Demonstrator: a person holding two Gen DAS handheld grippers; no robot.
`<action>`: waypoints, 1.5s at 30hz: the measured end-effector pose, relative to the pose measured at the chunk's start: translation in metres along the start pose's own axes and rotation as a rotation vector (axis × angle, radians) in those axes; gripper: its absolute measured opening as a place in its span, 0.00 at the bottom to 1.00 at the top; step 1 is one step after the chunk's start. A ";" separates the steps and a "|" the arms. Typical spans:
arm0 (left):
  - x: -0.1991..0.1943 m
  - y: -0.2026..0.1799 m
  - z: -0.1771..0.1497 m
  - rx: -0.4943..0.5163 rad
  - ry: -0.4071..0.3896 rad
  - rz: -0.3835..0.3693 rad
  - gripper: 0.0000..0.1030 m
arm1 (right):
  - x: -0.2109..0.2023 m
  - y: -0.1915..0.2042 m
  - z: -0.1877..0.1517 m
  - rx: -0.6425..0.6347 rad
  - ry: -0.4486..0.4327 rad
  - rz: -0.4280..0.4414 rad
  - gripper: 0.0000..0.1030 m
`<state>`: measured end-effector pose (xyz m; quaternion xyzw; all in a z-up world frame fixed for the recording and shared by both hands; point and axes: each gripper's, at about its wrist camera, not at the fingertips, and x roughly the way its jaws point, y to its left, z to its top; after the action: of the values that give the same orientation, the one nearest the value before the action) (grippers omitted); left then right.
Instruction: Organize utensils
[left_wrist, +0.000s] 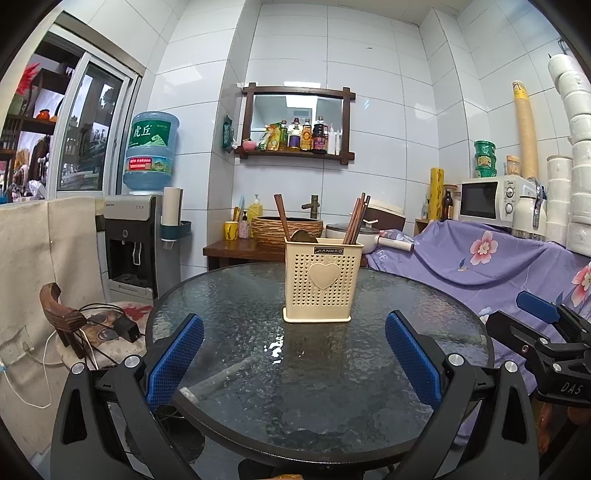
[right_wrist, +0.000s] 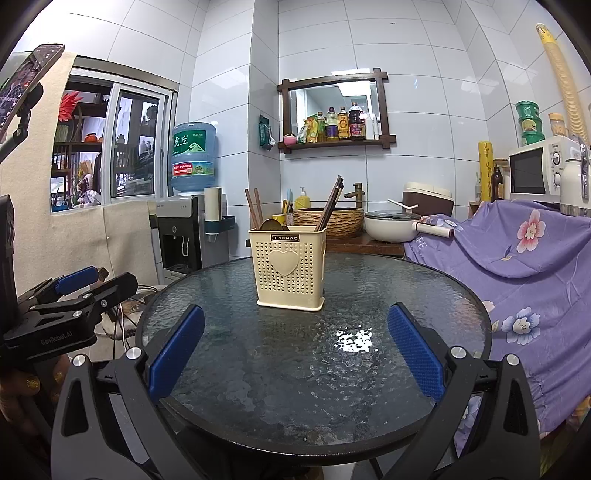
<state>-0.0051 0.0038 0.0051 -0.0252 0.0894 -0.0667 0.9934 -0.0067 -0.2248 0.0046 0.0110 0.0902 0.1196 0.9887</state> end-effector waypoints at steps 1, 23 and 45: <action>0.000 0.000 0.000 0.000 0.000 0.001 0.94 | 0.000 0.000 0.000 -0.001 0.000 0.000 0.95; -0.001 0.001 0.001 -0.002 0.003 0.004 0.94 | 0.001 0.000 0.000 -0.001 0.002 0.001 0.95; 0.000 -0.001 0.001 -0.010 -0.004 0.005 0.94 | 0.001 0.001 0.000 -0.001 0.002 0.001 0.95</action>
<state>-0.0050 0.0032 0.0059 -0.0302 0.0876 -0.0638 0.9937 -0.0063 -0.2239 0.0049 0.0103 0.0911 0.1201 0.9885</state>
